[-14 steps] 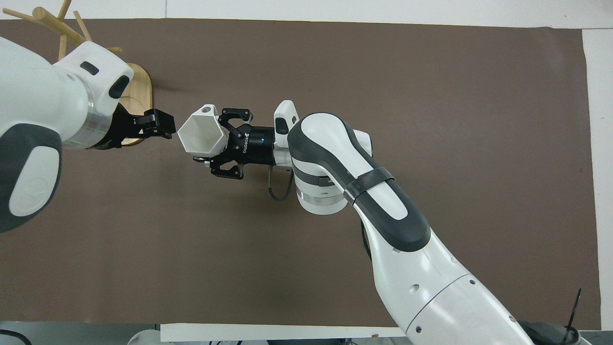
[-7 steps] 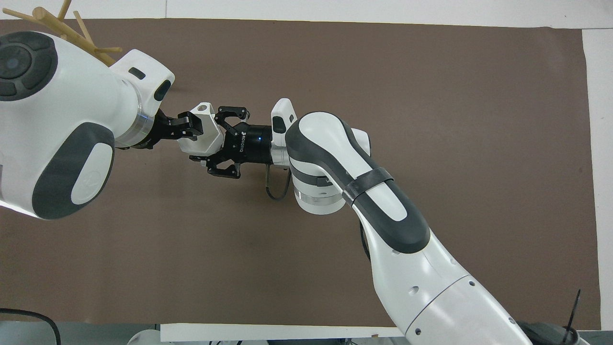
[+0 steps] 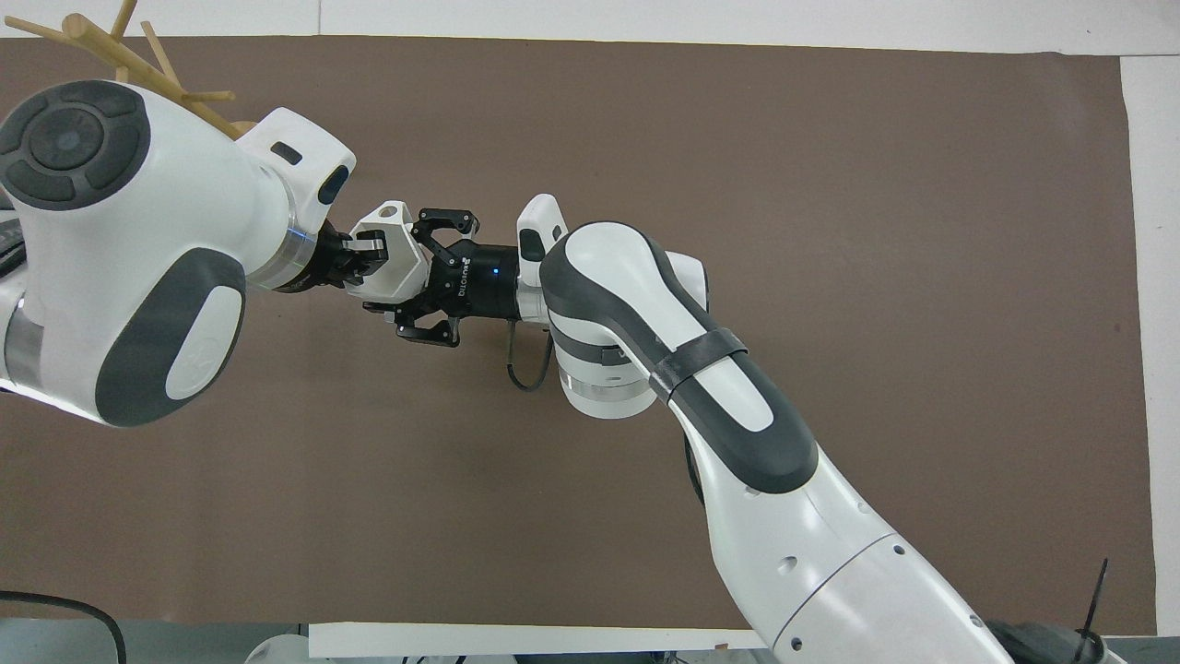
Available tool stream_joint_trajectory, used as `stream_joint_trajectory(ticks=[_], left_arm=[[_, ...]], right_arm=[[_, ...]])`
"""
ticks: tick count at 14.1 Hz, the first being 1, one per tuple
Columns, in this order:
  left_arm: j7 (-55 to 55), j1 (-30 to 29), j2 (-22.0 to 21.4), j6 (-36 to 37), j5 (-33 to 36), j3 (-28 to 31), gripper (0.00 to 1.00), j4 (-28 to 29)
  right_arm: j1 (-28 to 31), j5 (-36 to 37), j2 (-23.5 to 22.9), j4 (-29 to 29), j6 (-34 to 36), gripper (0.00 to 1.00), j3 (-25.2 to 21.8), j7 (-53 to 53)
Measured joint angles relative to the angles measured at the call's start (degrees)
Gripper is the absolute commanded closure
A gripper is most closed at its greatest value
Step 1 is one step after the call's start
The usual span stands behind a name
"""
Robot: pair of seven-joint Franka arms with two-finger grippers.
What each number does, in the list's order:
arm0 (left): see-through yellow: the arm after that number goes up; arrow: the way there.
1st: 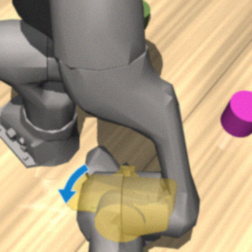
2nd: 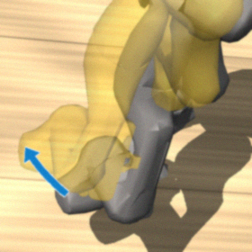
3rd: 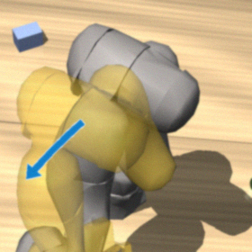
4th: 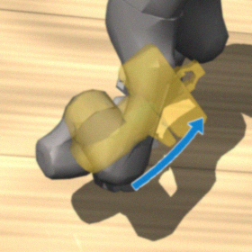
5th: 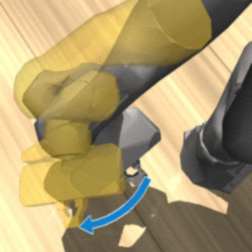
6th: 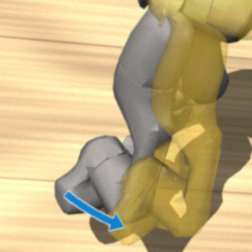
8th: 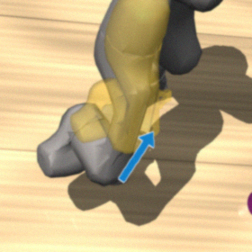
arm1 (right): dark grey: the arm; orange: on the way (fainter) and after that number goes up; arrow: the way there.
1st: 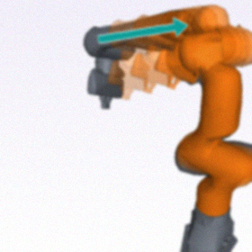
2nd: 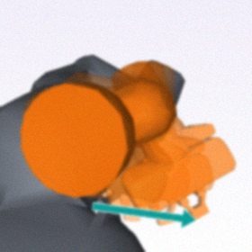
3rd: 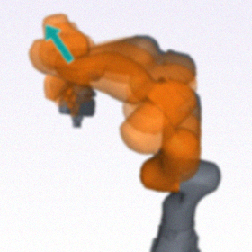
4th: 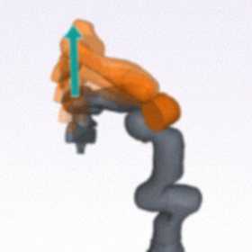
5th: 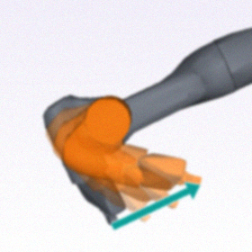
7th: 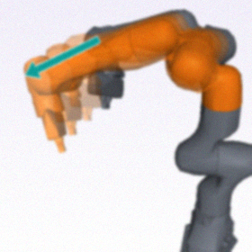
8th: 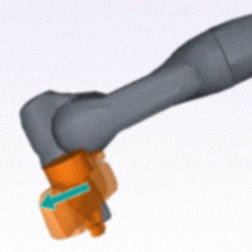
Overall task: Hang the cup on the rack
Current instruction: 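Grasp the mug with the left gripper while the right gripper holds it, then open the right gripper and withdraw it while the left gripper holds the mug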
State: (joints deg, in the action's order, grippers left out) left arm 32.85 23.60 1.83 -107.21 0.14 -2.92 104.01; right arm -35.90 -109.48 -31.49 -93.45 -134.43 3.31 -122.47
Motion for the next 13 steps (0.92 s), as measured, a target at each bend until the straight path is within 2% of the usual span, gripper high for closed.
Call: stream_joint_trajectory(ticks=[1,2,3,4,9,13], left_arm=[[0.4,0.0,0.0,-0.1,0.0,0.0,1.00,0.0],[0.7,0.0,0.0,-0.2,0.0,0.0,1.00,0.0],[1.0,0.0,0.0,-0.3,0.0,0.0,1.00,0.0],[1.0,0.0,0.0,-0.5,0.0,0.0,1.00,0.0],[1.5,0.0,0.0,-1.1,0.2,0.2,1.00,0.1],[2.5,0.1,0.1,-2.9,0.1,0.1,1.00,0.1]], right_arm=[[0.0,-0.1,0.0,0.0,0.0,0.64,0.0,0.0],[0.0,-0.2,0.0,0.0,0.0,0.43,0.0,0.0],[0.0,-0.4,0.0,0.0,-0.1,0.04,0.0,0.0],[0.0,-1.0,-0.1,0.0,-0.1,0.00,0.0,0.0],[-0.7,-7.5,-0.2,-0.1,-2.4,0.00,0.0,0.0],[-0.1,-6.5,0.3,0.0,-3.8,0.00,-0.3,-0.1]])
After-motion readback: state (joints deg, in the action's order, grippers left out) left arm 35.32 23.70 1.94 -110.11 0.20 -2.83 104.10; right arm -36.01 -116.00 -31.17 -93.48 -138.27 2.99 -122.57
